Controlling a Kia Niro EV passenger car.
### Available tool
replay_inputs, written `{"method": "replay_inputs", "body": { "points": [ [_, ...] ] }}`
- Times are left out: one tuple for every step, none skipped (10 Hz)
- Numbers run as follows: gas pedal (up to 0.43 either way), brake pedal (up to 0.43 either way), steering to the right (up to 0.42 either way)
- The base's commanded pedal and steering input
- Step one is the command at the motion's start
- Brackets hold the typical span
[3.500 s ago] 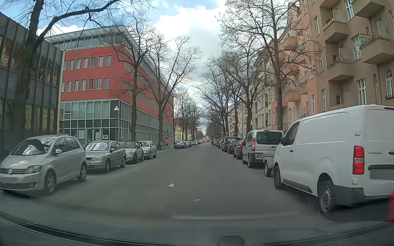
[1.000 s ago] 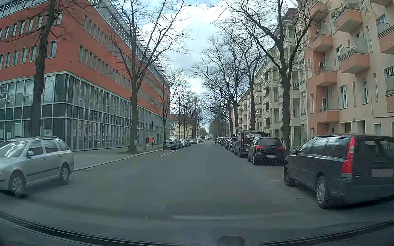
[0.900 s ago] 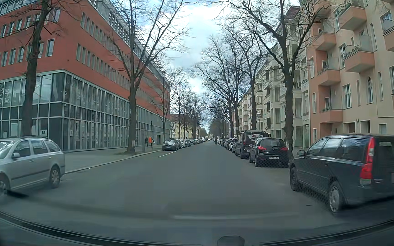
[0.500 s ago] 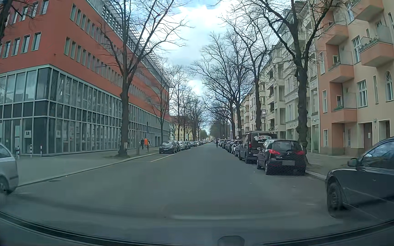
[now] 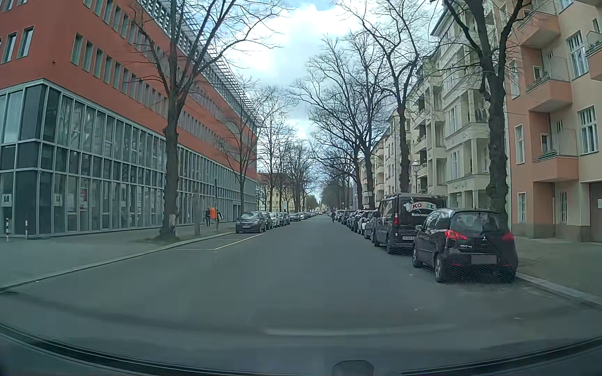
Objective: Follow the waypoints while adhering to traffic rules and regulations
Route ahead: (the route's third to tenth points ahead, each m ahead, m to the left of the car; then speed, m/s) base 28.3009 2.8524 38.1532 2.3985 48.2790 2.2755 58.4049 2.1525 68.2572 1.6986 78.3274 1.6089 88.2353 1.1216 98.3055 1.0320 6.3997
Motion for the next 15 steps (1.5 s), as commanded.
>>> {"method": "replay_inputs", "body": {
  "points": [
    [0.039,0.024,-0.002],
    [0.047,0.030,-0.002],
    [0.047,0.030,-0.002],
    [0.059,0.030,-0.002],
    [0.059,0.030,-0.002],
    [0.059,0.030,-0.002],
    [0.059,0.030,0.000],
    [0.059,0.030,0.004],
    [0.059,0.030,0.004],
    [0.067,0.030,0.005],
    [0.067,0.030,0.005],
    [0.067,0.030,0.005],
    [0.067,0.030,0.005],
    [0.067,0.030,0.005],
    [0.067,0.030,0.004]
  ]
}}
